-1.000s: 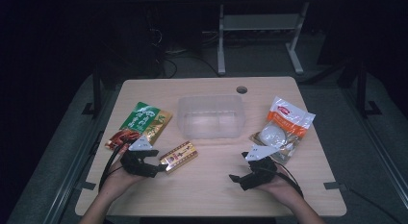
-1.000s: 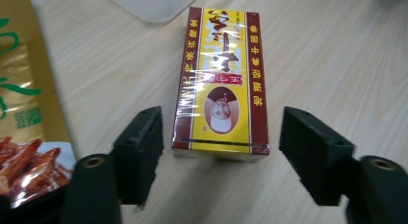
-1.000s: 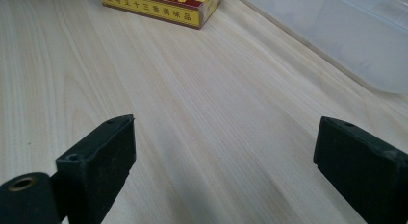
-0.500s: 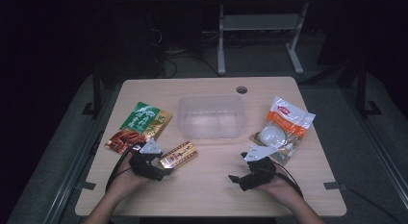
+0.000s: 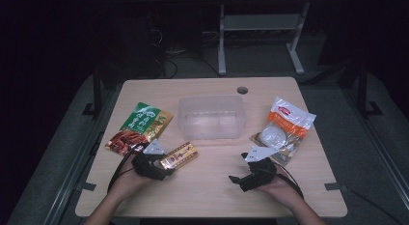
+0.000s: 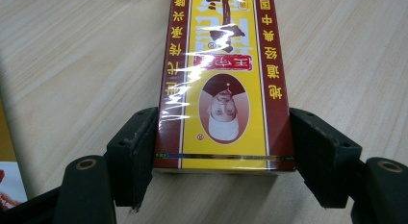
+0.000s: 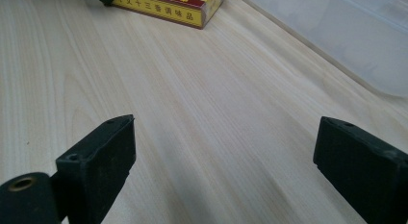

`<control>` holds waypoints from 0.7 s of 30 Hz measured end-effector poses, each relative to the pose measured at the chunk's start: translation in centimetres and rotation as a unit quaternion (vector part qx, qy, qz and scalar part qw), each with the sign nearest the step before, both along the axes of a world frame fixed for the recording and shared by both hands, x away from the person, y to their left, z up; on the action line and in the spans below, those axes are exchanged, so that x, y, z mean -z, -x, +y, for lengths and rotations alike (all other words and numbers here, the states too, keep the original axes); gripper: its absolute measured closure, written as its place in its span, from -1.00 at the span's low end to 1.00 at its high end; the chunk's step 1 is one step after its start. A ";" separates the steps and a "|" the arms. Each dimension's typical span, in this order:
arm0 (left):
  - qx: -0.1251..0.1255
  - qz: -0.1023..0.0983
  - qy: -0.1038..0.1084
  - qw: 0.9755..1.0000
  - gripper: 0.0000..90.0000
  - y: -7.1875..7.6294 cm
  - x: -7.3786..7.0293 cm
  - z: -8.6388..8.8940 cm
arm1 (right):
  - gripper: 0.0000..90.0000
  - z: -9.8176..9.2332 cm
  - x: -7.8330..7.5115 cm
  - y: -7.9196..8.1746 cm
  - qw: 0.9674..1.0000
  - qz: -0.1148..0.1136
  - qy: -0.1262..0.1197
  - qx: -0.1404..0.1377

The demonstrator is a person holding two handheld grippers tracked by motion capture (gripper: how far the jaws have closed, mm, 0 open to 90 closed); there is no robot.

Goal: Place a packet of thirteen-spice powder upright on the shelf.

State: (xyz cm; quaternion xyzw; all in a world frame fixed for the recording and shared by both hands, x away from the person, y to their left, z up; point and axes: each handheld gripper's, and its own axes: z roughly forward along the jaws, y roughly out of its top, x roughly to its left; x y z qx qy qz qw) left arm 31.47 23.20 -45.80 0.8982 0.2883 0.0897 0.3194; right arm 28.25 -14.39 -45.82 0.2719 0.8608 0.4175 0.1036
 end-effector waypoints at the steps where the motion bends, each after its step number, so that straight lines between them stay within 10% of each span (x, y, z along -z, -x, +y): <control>1: 0.001 0.000 -0.001 1.000 -0.35 0.0 0.0 0.0 | -0.84 0.0 0.0 0.0 1.000 0.000 0.000 0.000; 21: 0.023 0.016 -0.005 1.000 -0.28 -0.4 -0.2 -0.1 | -0.83 -0.2 -0.3 0.1 1.000 0.005 -0.016 -0.007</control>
